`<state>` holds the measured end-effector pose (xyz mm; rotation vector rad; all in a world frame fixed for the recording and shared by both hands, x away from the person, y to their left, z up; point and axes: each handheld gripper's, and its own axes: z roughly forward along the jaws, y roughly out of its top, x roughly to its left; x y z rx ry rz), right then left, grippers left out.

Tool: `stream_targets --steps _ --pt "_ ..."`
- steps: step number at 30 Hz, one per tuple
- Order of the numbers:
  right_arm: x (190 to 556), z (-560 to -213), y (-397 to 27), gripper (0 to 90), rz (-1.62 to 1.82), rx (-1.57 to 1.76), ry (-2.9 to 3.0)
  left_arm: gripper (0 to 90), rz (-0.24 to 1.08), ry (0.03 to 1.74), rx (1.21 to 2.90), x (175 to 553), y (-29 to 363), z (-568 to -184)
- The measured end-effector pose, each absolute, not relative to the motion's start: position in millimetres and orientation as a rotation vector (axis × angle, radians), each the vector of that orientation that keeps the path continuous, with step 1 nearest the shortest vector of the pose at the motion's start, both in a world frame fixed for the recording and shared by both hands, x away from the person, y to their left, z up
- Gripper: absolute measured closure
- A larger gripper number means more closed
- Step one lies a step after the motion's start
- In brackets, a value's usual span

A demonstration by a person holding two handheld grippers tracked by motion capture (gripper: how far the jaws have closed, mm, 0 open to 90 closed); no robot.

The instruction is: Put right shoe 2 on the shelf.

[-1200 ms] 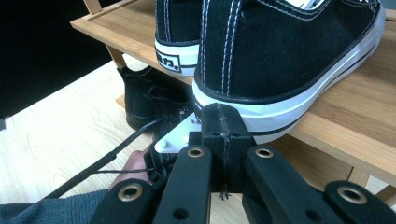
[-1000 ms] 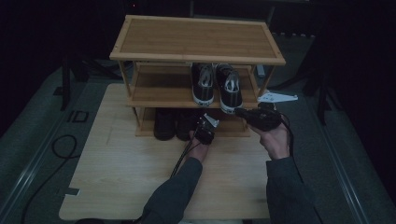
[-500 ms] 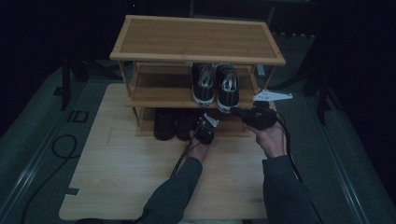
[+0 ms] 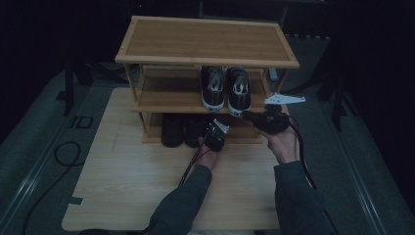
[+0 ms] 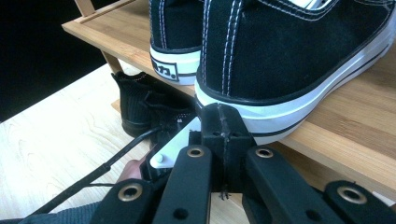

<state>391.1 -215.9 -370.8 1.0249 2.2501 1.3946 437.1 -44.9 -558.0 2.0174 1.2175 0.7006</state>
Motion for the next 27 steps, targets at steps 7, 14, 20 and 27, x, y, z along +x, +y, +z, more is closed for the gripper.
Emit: stream_targets --steps 7,14,20,27 --pt "391.8 -371.3 -215.0 90.0 1.399 1.03 2.244 90.0 0.704 1.218 2.018 437.1 -45.0 -558.0" --pt "394.7 -373.1 -207.4 90.0 1.4 1.022 2.257 90.0 0.703 1.22 2.013 437.3 -44.8 -558.1" --pt "397.1 -372.1 -204.4 90.0 1.378 1.019 2.256 90.0 0.703 1.219 2.013 437.3 -44.8 -558.1" --pt "400.1 -373.6 -203.9 90.0 1.375 1.028 2.257 90.0 0.703 1.218 2.015 437.3 -44.8 -558.1"
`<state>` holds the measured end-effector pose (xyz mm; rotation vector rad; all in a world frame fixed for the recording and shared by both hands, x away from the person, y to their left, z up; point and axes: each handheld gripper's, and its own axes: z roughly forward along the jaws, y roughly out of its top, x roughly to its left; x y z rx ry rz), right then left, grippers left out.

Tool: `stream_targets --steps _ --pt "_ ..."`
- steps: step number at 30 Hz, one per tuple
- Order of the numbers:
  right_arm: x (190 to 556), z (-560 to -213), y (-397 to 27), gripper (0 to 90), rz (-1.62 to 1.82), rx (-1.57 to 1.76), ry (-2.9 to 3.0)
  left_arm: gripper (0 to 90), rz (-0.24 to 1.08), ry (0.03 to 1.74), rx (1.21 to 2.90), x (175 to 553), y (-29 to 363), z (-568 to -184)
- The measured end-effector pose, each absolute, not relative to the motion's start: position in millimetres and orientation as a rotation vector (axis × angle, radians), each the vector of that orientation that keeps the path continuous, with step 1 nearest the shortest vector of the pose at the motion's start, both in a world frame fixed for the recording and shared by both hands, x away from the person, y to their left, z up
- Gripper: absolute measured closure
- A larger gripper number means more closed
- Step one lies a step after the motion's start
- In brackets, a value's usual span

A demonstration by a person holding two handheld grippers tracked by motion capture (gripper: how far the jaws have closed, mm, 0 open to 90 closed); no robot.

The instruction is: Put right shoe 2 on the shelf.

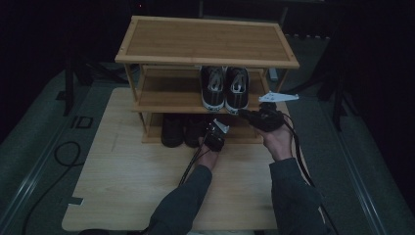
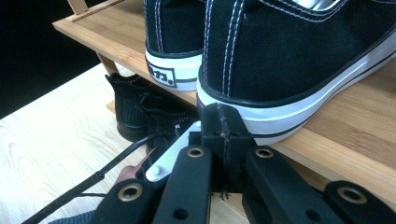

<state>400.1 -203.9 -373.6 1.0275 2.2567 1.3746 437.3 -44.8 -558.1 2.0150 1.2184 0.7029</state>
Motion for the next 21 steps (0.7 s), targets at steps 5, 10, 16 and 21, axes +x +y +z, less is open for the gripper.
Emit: stream_targets --steps 5,10,16,21 --pt "401.7 -375.7 -201.3 90.0 1.377 1.029 2.262 90.0 0.703 1.218 2.014 437.2 -44.9 -558.1" --pt "402.5 -376.2 -199.9 90.0 1.371 1.026 2.26 90.0 0.703 1.217 2.014 437.3 -44.7 -558.1" --pt "402.3 -375.1 -198.0 90.0 1.35 1.024 2.253 90.0 0.703 1.217 2.014 437.3 -44.7 -558.1" --pt "402.4 -375.2 -197.5 90.0 1.35 1.029 2.246 90.0 0.703 1.216 2.014 437.3 -44.7 -558.1"
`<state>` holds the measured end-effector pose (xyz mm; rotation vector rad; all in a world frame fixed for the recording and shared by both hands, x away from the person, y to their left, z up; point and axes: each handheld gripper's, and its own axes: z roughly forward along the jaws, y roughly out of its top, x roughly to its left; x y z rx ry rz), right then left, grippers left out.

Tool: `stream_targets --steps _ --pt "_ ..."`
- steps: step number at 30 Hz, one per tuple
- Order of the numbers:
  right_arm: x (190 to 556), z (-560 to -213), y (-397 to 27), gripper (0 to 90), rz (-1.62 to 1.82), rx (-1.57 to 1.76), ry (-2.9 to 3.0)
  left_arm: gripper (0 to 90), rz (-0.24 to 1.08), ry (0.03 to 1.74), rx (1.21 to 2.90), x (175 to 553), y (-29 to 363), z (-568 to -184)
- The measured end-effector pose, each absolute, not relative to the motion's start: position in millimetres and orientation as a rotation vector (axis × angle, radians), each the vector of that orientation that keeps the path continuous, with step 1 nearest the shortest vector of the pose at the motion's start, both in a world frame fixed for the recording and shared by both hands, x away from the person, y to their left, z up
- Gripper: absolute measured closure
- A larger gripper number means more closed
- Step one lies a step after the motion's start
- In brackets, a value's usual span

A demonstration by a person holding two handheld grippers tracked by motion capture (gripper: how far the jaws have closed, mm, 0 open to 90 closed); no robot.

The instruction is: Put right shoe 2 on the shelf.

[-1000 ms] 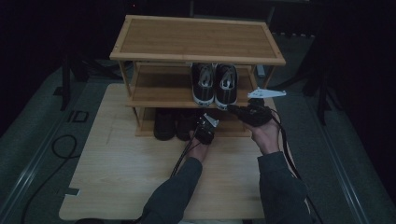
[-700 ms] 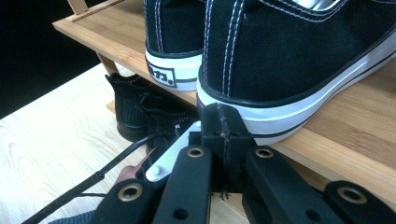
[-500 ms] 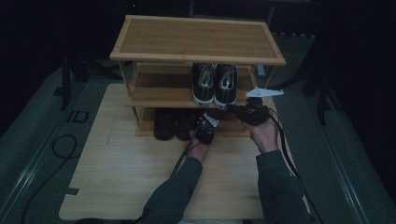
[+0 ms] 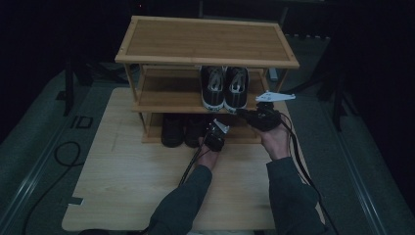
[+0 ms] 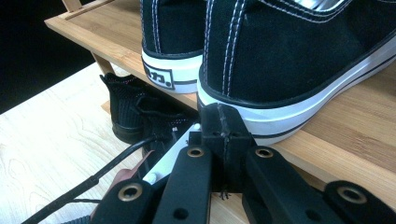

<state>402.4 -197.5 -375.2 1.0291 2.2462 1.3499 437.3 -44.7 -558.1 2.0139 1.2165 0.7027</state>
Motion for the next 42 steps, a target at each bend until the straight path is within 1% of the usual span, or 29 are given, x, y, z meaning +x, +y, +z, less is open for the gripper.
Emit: stream_targets --steps 21,33,42 --pt "401.3 -379.0 -198.3 90.0 1.347 1.039 2.219 90.0 0.707 1.219 2.014 436.9 -45.0 -558.1" --pt "391.4 -369.0 -211.3 89.9 1.326 1.039 2.172 90.0 0.706 1.219 2.014 436.9 -44.9 -558.1" --pt "388.5 -387.6 -229.2 88.1 1.274 1.124 2.162 90.0 0.697 1.214 2.014 437.3 -45.0 -558.2"
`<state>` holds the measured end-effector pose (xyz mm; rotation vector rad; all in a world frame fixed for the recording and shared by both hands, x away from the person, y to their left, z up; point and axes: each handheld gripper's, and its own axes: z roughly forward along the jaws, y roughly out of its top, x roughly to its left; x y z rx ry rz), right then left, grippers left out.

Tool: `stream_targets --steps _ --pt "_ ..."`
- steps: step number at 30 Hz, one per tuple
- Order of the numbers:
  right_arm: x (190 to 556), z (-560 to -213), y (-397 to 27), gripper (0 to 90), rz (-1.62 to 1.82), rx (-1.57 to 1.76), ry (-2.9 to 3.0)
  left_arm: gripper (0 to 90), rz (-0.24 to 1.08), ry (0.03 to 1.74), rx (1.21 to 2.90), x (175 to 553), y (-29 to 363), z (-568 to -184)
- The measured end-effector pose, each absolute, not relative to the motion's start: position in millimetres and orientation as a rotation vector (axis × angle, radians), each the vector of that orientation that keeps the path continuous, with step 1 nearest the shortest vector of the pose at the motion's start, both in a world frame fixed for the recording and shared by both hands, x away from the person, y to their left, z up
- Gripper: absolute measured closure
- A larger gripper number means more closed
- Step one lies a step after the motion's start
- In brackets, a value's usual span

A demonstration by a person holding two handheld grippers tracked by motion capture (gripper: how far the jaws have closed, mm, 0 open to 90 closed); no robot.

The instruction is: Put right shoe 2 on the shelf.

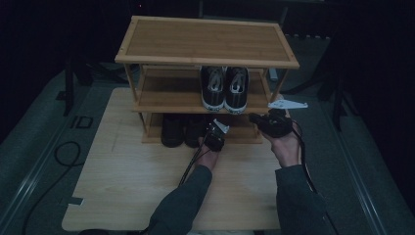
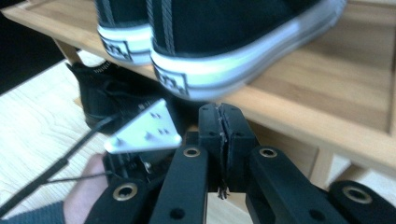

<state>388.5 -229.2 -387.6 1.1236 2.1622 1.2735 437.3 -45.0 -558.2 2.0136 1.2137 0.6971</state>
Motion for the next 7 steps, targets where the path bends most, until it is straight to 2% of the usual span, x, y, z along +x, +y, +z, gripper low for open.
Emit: stream_targets --steps 7 --pt "383.9 -403.5 -237.0 86.3 1.238 1.158 2.175 90.0 0.704 1.212 2.016 437.2 -45.5 -558.3"
